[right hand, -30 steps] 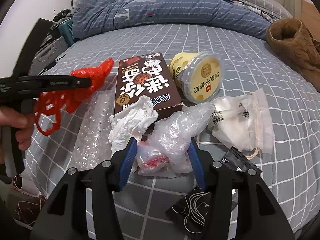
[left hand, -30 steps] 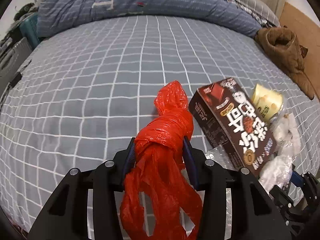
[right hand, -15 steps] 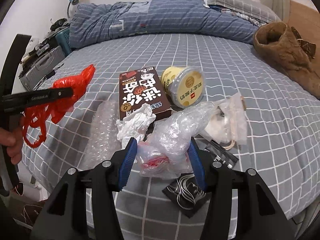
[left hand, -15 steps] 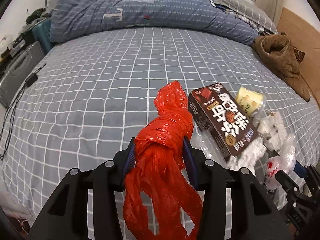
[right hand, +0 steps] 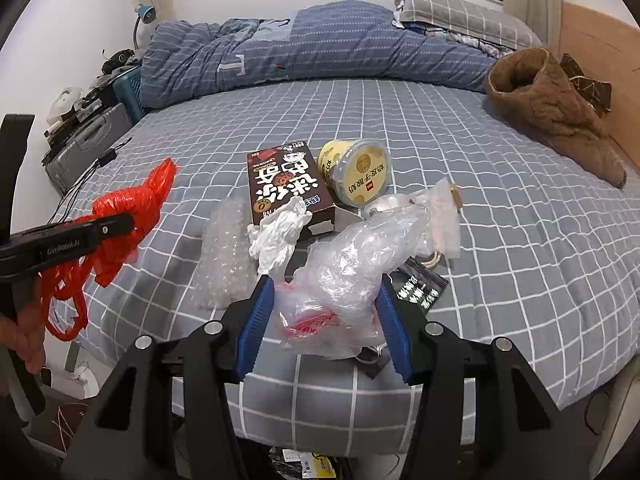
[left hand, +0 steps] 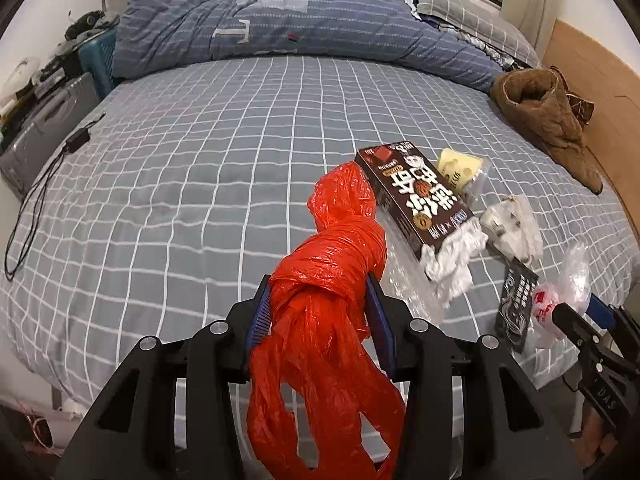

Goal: Collect trash
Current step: 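Lift the red bag in the left tool and the bubble wrap in the right tool toward the bin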

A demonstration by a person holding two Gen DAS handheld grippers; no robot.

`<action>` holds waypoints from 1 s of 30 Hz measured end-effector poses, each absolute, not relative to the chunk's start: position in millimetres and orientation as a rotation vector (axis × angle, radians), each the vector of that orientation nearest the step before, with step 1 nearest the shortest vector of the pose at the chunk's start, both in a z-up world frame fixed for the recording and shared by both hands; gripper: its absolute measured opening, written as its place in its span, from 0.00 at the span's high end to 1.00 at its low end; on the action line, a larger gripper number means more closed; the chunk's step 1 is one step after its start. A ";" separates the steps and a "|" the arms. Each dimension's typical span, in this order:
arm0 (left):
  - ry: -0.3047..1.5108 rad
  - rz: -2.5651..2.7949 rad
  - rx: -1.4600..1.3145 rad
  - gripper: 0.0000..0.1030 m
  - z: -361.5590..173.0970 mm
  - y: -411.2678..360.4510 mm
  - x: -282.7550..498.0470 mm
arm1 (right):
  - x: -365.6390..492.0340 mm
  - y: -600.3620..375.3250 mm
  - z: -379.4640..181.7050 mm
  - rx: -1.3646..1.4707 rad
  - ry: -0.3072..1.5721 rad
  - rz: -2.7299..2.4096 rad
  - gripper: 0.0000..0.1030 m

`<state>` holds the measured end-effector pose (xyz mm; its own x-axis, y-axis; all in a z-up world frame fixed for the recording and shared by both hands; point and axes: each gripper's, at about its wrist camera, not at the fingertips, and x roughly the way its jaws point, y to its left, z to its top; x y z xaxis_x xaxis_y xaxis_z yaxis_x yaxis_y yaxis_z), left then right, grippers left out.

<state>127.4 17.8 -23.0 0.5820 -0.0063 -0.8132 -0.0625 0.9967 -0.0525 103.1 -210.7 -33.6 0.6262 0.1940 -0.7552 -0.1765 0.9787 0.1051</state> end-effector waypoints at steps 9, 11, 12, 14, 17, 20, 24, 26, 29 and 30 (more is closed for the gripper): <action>0.944 0.041 -0.095 0.57 -17.7 19.6 96.5 | 75.0 -212.1 -19.6 0.007 0.847 0.208 0.51; 0.940 0.044 -0.100 0.57 -14.8 21.2 90.8 | 69.2 -212.2 -16.8 0.010 0.846 0.207 0.51; 0.935 0.045 -0.103 0.57 -12.5 21.6 86.9 | 65.7 -212.3 -15.5 0.011 0.845 0.206 0.51; 0.929 0.044 -0.102 0.57 -8.4 20.5 78.9 | 61.0 -212.9 -13.1 0.014 0.845 0.206 0.51; 0.921 0.038 -0.099 0.57 -4.0 17.3 67.2 | 51.6 -212.4 -9.6 0.017 0.843 0.205 0.51; 0.916 0.035 -0.104 0.57 -1.2 15.0 56.6 | 40.8 -210.0 -5.9 0.014 0.840 0.205 0.51; 0.913 0.033 -0.108 0.57 1.2 11.9 38.3 | 26.4 -206.2 -3.0 0.008 0.836 0.210 0.51; 0.917 0.033 -0.113 0.57 0.6 10.6 29.2 | 18.0 -204.4 -2.1 0.009 0.836 0.213 0.51; 0.923 0.031 -0.111 0.57 -0.8 8.6 17.7 | 4.9 -201.6 -0.9 0.004 0.836 0.221 0.51; 0.923 0.032 -0.110 0.57 -1.1 8.1 14.5 | 0.3 -200.5 -0.7 0.004 0.834 0.225 0.51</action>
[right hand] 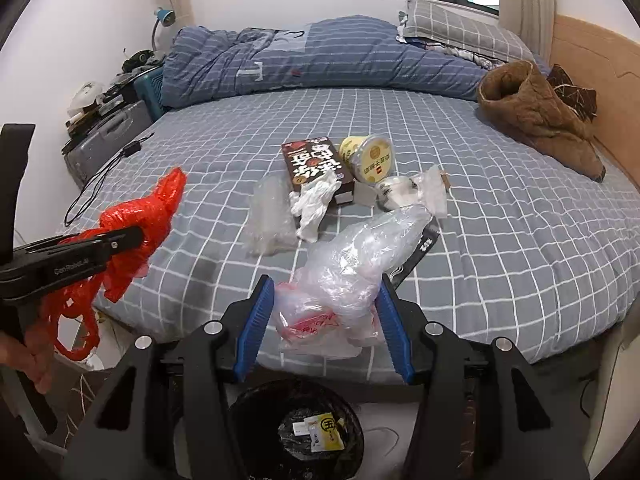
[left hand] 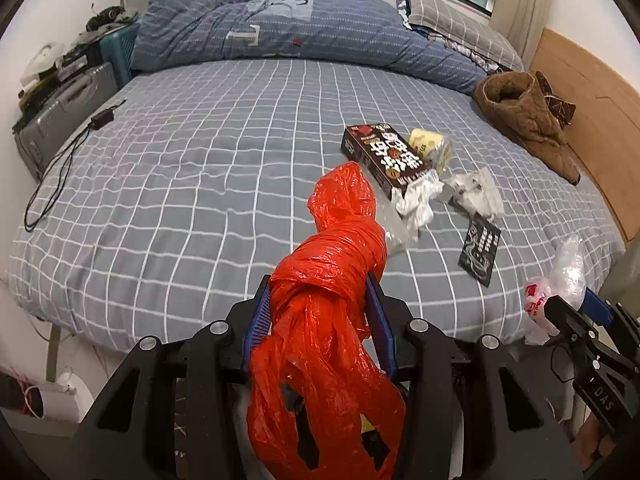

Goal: Collect trash
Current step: 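Lift the red bag in the left tool and the bubble wrap in the right tool toward the bin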

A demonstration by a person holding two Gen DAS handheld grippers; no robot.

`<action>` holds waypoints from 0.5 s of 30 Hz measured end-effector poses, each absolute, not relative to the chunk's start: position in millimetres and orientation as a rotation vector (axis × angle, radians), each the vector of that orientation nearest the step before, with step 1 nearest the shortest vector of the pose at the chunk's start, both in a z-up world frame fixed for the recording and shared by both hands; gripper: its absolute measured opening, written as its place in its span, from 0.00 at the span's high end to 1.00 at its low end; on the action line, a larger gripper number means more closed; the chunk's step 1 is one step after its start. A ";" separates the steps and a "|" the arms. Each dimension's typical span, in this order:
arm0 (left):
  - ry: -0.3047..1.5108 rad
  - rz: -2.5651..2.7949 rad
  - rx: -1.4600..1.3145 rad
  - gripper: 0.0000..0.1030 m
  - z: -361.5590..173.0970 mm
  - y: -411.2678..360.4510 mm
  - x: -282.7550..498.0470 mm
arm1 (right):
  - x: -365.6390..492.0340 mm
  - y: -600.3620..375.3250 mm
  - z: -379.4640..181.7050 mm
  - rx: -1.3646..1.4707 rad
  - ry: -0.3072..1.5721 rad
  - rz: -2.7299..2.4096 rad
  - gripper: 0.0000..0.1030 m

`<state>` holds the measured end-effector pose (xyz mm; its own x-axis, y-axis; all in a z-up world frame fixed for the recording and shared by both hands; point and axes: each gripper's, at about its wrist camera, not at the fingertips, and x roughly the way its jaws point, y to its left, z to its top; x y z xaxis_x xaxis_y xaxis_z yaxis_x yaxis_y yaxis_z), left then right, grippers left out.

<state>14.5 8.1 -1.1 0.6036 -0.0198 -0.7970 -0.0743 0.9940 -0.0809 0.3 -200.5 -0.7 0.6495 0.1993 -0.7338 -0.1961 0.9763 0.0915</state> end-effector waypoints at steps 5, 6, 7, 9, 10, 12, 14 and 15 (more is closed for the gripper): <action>0.915 0.032 -0.100 0.57 -1.6 6.1 -4.2 | -16.8 -196.0 -3.3 0.001 0.837 0.234 0.51; 0.916 0.030 -0.101 0.57 -2.5 5.9 -8.9 | -19.9 -195.5 -4.1 0.001 0.838 0.235 0.51; 0.918 0.028 -0.102 0.57 -3.4 5.4 -12.0 | -23.8 -194.7 -5.1 0.002 0.839 0.237 0.51; 0.924 0.025 -0.102 0.57 -6.2 3.4 -20.0 | -30.2 -193.3 -7.0 0.005 0.842 0.240 0.51; 0.926 0.026 -0.100 0.57 -7.8 1.9 -23.9 | -33.7 -192.7 -8.6 0.010 0.846 0.241 0.51; 0.931 0.026 -0.096 0.57 -11.5 -1.0 -32.4 | -39.2 -190.9 -11.0 0.013 0.851 0.245 0.51; 0.936 0.023 -0.096 0.57 -14.2 -3.4 -38.9 | -45.5 -188.4 -14.4 0.011 0.857 0.250 0.51; 0.939 0.019 -0.098 0.57 -16.1 -4.6 -43.1 | -47.6 -187.5 -15.4 0.009 0.858 0.252 0.51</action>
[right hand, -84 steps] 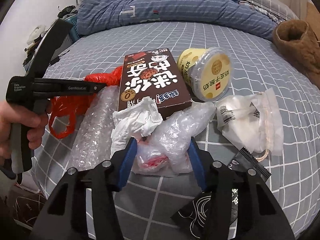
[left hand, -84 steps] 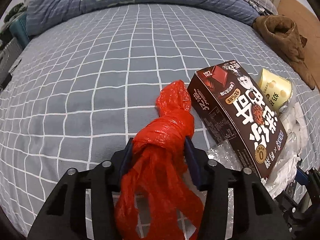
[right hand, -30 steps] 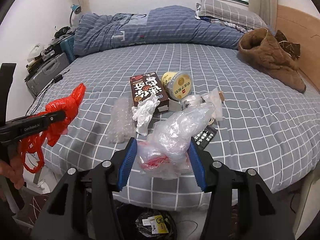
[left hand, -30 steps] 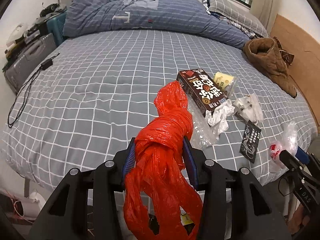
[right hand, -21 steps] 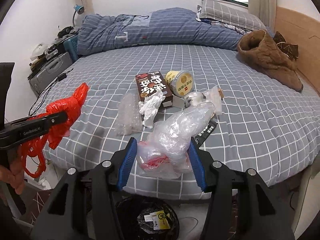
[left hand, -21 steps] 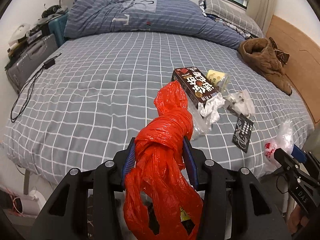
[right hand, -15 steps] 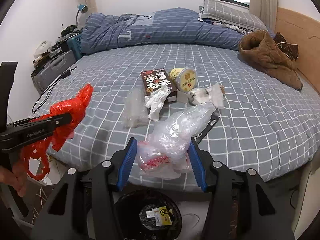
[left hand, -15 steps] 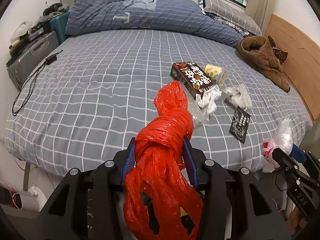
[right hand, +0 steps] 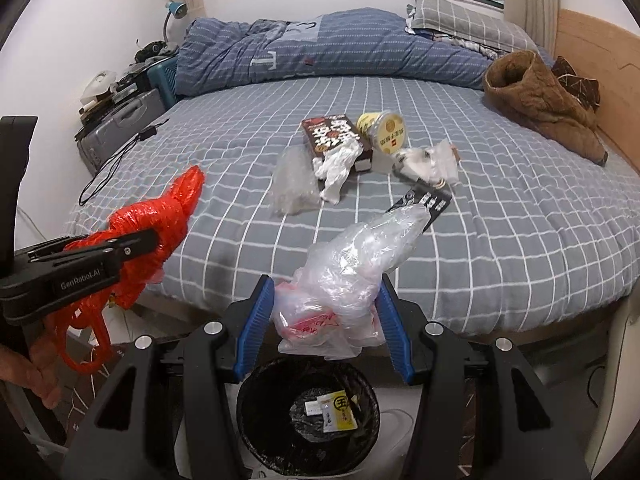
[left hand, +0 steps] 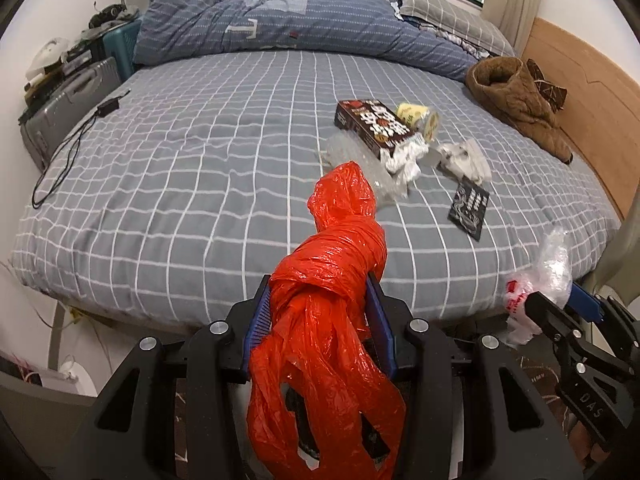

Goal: Collect trash
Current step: 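Lift the red bag in the left tool and the bubble wrap in the right tool toward the bin, then open the left tool to drop the red bag while the right tool drops the bubble wrap into the bin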

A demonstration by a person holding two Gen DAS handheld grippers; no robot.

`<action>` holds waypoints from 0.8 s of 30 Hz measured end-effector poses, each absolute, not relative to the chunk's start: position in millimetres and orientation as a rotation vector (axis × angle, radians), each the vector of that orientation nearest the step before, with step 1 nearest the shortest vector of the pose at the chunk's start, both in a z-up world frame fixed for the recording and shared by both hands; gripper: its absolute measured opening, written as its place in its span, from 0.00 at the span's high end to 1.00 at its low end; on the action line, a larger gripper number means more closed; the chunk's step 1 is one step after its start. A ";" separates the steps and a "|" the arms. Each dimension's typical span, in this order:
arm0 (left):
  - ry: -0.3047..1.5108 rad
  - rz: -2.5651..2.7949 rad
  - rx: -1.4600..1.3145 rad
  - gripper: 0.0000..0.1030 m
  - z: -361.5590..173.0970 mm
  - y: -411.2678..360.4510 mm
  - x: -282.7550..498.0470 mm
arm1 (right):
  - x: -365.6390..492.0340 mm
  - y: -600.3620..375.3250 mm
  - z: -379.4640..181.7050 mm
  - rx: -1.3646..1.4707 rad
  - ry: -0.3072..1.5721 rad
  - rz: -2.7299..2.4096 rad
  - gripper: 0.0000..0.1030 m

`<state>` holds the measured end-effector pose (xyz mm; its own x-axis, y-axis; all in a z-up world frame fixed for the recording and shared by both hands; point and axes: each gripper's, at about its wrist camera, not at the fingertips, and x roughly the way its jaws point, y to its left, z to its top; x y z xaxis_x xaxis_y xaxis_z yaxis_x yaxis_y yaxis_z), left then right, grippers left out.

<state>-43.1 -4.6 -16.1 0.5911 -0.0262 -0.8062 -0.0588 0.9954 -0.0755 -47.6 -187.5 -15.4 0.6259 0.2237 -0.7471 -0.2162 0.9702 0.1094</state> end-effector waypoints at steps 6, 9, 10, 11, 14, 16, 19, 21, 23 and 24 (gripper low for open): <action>0.952 0.014 -0.108 0.57 -26.2 -7.5 -63.3 | -68.4 -184.3 -24.1 0.010 0.867 0.265 0.51; 0.957 0.010 -0.108 0.57 -33.6 -11.1 -74.0 | -77.5 -183.1 -28.6 0.008 0.871 0.268 0.51; 0.961 0.007 -0.106 0.57 -37.2 -12.6 -77.6 | -81.0 -183.3 -31.4 0.010 0.875 0.268 0.51; 0.967 0.005 -0.104 0.57 -41.4 -14.2 -81.1 | -84.0 -183.2 -33.4 0.012 0.878 0.269 0.51; 0.980 0.003 -0.102 0.57 -52.1 -17.8 -90.8 | -93.3 -182.2 -40.5 0.006 0.887 0.272 0.51; 0.985 0.002 -0.103 0.57 -57.3 -19.5 -96.2 | -99.3 -181.2 -46.7 -0.002 0.894 0.272 0.51; 0.995 -0.001 -0.101 0.57 -66.8 -22.8 -104.6 | -104.9 -182.1 -57.9 0.004 0.912 0.270 0.51; 1.005 -0.005 -0.100 0.57 -74.4 -24.9 -108.3 | -107.7 -182.4 -64.4 0.009 0.921 0.267 0.51; 1.017 -0.005 -0.101 0.57 -82.8 -25.2 -110.8 | -110.3 -182.6 -73.1 0.013 0.935 0.265 0.51; 1.027 -0.005 -0.102 0.57 -88.7 -25.3 -112.5 | -111.7 -182.7 -76.3 0.014 0.940 0.265 0.51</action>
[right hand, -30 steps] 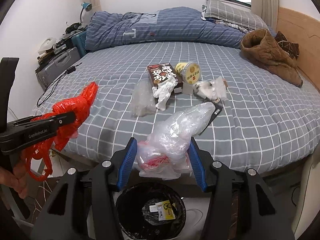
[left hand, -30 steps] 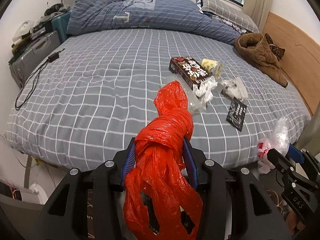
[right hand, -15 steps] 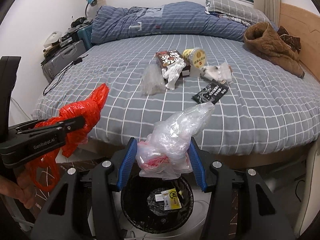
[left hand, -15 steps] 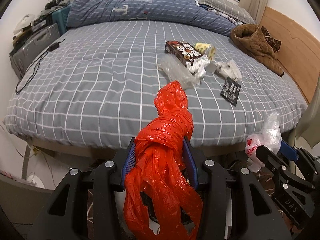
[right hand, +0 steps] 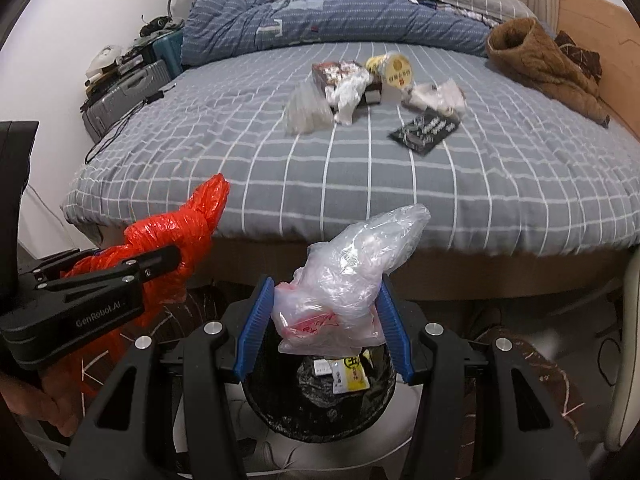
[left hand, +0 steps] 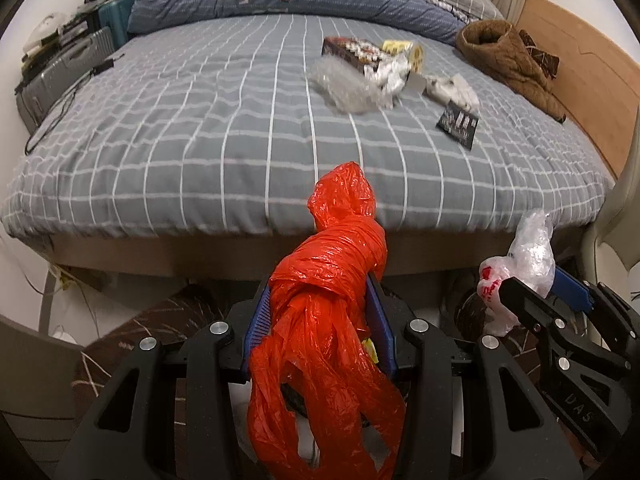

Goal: Collect trash
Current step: 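Open the left tool to drop the red bag while the right tool drops the bubble wrap into the bin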

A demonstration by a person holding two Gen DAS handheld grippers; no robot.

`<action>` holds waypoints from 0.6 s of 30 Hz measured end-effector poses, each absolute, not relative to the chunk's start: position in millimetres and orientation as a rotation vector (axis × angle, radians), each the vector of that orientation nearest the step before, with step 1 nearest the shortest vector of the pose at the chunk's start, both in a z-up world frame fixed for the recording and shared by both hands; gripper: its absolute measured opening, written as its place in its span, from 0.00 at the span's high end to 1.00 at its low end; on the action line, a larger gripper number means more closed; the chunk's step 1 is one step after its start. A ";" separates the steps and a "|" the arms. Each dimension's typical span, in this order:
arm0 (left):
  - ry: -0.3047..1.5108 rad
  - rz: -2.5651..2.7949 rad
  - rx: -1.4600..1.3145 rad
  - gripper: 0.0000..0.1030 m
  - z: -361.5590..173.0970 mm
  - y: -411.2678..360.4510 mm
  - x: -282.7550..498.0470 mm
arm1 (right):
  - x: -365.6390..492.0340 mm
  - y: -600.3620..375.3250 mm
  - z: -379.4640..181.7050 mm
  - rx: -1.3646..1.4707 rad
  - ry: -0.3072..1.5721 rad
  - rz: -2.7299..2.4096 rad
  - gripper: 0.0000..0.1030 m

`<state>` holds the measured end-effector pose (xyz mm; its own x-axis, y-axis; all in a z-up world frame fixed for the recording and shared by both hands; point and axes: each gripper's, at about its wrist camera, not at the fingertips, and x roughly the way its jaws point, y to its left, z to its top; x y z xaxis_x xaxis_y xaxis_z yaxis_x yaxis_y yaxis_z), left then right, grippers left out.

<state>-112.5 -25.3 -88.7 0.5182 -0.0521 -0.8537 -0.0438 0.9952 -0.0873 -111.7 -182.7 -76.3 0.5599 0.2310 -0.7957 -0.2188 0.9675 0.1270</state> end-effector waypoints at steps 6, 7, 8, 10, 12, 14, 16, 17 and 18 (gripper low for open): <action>1.068 0.004 -0.120 0.57 -116.4 -21.2 -118.3 | -116.1 -181.7 -101.6 0.011 0.981 0.260 0.51; 1.073 0.006 -0.120 0.57 -120.3 -20.7 -118.6 | -116.1 -181.2 -105.4 0.011 0.988 0.259 0.51; 1.078 0.008 -0.120 0.57 -124.5 -20.3 -119.2 | -116.2 -181.3 -108.8 0.011 0.994 0.256 0.51; 1.093 0.012 -0.123 0.57 -135.6 -19.2 -119.7 | -115.5 -182.0 -118.5 0.013 1.012 0.251 0.51; 1.106 0.015 -0.121 0.57 -144.7 -19.6 -119.1 | -116.0 -182.6 -126.6 0.013 1.027 0.246 0.51; 1.118 0.016 -0.121 0.57 -153.2 -19.7 -118.0 | -114.9 -183.4 -135.2 0.014 1.044 0.239 0.51; 1.134 0.018 -0.122 0.57 -164.4 -19.6 -116.3 | -112.4 -184.2 -144.7 0.012 1.062 0.231 0.51; 1.141 0.018 -0.123 0.57 -168.4 -19.5 -115.8 | -110.9 -184.6 -147.5 0.012 1.067 0.229 0.51; 1.152 0.018 -0.123 0.57 -174.1 -19.6 -114.6 | -109.4 -184.9 -151.8 0.012 1.075 0.227 0.51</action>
<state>-114.6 -19.6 -174.1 0.4075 -0.0493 -0.9119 -0.0773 0.9931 -0.0883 -109.4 -184.9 -151.8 0.4545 0.1893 -0.8704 -0.1779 0.9768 0.1195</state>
